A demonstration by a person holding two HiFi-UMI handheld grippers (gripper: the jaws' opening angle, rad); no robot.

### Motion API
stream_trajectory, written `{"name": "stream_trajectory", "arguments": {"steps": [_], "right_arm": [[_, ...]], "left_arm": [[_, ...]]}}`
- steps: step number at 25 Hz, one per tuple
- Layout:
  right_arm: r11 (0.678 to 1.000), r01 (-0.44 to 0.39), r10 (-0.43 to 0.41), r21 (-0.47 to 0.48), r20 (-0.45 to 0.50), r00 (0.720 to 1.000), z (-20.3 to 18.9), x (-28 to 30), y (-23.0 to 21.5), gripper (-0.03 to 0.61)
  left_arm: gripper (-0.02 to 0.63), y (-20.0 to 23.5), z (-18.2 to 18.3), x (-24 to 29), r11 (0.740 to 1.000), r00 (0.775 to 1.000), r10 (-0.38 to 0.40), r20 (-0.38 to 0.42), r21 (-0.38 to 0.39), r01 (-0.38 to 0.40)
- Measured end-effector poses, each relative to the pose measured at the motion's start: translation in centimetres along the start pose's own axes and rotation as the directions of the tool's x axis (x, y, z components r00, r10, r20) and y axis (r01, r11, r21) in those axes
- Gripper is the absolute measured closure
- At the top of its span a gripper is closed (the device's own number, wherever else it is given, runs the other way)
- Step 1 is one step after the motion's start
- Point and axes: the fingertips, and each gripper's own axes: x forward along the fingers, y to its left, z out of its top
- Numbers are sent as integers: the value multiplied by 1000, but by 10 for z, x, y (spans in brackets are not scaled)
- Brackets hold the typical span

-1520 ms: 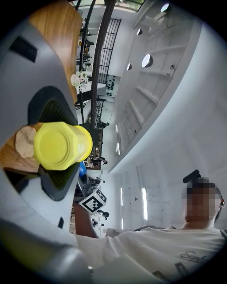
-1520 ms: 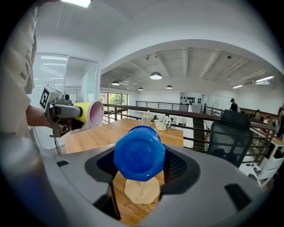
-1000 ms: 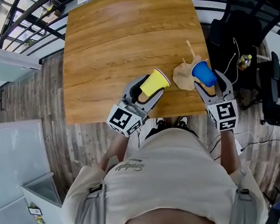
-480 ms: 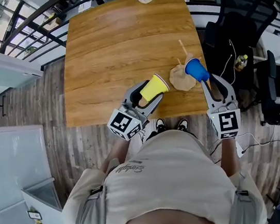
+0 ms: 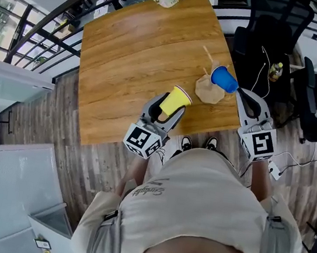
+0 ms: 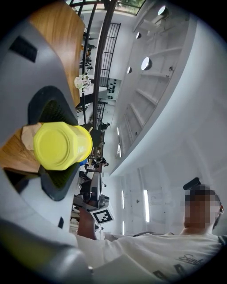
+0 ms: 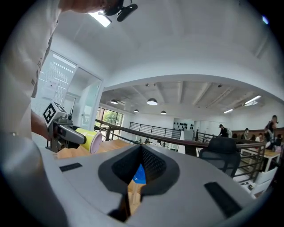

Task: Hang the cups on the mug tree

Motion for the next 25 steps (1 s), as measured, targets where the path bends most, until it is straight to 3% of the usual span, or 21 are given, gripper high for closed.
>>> {"name": "stream_trajectory", "arguments": {"steps": [3, 9, 25], "right_arm": [[999, 23, -22, -24, 22, 1000, 5, -4, 0, 584], [999, 13, -14, 39, 18, 1000, 1, -6, 3, 584], [996, 60, -62, 72, 20, 998, -1, -10, -9, 584]], "left_arm": [[348, 4, -14, 6, 1000, 999, -2, -40, -30, 1], [348, 13, -41, 25, 999, 990, -13, -141, -39, 8], [348, 25, -84, 92, 996, 960, -90, -266, -41, 82]]}}
